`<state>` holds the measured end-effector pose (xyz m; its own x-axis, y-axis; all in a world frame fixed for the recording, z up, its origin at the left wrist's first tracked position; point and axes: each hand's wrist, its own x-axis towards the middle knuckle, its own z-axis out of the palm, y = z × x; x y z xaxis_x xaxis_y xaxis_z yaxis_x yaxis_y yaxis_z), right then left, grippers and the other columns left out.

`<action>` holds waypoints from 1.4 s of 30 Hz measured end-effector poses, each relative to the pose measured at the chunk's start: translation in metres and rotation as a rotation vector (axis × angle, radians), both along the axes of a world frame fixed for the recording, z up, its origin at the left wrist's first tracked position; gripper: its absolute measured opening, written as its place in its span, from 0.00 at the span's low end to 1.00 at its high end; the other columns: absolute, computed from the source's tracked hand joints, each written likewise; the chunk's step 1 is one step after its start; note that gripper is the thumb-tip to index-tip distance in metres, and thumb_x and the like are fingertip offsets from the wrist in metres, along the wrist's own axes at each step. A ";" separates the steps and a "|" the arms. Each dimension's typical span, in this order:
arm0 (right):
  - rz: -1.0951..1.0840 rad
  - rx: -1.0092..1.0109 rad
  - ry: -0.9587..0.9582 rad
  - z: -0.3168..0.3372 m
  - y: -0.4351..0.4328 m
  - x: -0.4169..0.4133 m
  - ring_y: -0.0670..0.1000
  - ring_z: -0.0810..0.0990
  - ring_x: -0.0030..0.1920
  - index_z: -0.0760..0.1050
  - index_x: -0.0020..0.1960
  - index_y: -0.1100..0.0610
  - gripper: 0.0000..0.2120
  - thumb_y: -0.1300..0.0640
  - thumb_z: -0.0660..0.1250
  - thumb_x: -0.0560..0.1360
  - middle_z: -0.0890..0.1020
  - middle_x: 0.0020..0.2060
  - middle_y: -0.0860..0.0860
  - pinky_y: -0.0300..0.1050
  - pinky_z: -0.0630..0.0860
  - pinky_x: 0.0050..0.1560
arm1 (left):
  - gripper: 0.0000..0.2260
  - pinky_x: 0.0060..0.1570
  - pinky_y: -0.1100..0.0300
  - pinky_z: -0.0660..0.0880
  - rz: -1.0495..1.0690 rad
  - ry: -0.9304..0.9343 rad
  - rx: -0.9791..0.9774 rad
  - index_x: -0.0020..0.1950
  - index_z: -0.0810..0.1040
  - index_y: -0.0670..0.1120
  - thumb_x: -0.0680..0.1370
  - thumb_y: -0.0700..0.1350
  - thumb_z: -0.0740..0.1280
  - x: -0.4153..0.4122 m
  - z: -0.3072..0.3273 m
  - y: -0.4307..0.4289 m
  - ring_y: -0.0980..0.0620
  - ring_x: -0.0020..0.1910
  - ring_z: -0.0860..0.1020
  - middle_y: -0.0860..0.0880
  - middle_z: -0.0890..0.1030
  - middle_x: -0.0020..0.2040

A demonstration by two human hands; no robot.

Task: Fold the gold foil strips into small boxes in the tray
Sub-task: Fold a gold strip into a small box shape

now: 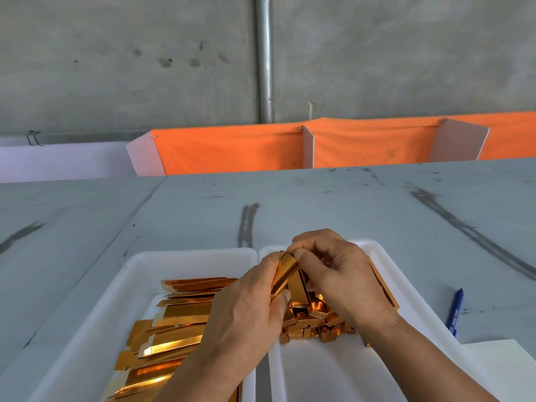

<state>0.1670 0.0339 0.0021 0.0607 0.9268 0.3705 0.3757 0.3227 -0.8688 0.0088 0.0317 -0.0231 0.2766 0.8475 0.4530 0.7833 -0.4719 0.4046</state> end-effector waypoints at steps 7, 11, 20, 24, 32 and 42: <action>0.094 -0.104 0.176 0.000 -0.002 -0.007 0.43 0.82 0.40 0.86 0.45 0.43 0.10 0.57 0.69 0.78 0.82 0.48 0.40 0.39 0.79 0.40 | 0.24 0.40 0.72 0.71 0.038 -0.008 0.036 0.70 0.54 0.61 0.78 0.58 0.61 -0.001 0.002 0.002 0.61 0.40 0.74 0.62 0.72 0.46; 0.147 -0.201 0.320 0.002 -0.003 -0.010 0.50 0.79 0.33 0.86 0.45 0.48 0.08 0.56 0.69 0.78 0.86 0.43 0.50 0.39 0.77 0.36 | 0.20 0.29 0.74 0.65 0.026 -0.013 0.047 0.66 0.55 0.61 0.77 0.64 0.54 0.000 0.005 0.001 0.64 0.34 0.72 0.63 0.69 0.37; 0.165 -0.230 0.364 0.001 -0.006 -0.014 0.48 0.76 0.28 0.86 0.46 0.48 0.08 0.54 0.68 0.79 0.84 0.34 0.55 0.38 0.76 0.35 | 0.25 0.28 0.73 0.66 0.030 0.000 0.094 0.64 0.58 0.60 0.71 0.69 0.42 0.000 0.008 0.000 0.65 0.31 0.71 0.62 0.68 0.34; 0.163 -0.226 0.363 0.001 -0.008 -0.015 0.47 0.77 0.28 0.85 0.47 0.49 0.08 0.54 0.67 0.79 0.84 0.34 0.51 0.36 0.76 0.35 | 0.32 0.32 0.74 0.65 0.022 -0.013 0.101 0.74 0.50 0.60 0.71 0.69 0.43 0.000 0.006 -0.002 0.61 0.35 0.72 0.62 0.71 0.41; 0.093 -0.182 0.248 0.001 -0.009 -0.016 0.44 0.77 0.26 0.83 0.43 0.46 0.09 0.54 0.67 0.79 0.83 0.30 0.51 0.34 0.76 0.32 | 0.29 0.31 0.73 0.68 0.005 0.023 0.086 0.71 0.54 0.59 0.72 0.68 0.42 0.001 0.006 0.001 0.61 0.34 0.73 0.61 0.70 0.39; 0.035 -0.124 0.276 0.005 -0.008 -0.009 0.46 0.79 0.28 0.77 0.57 0.42 0.09 0.53 0.62 0.82 0.84 0.38 0.48 0.35 0.76 0.33 | 0.27 0.28 0.73 0.67 0.012 -0.028 0.080 0.69 0.54 0.61 0.72 0.69 0.45 -0.001 0.005 0.002 0.62 0.34 0.73 0.62 0.70 0.36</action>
<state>0.1575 0.0257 0.0068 0.1104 0.9672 0.2288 0.1105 0.2168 -0.9699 0.0076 0.0342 -0.0180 0.2530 0.8113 0.5270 0.7782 -0.4943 0.3874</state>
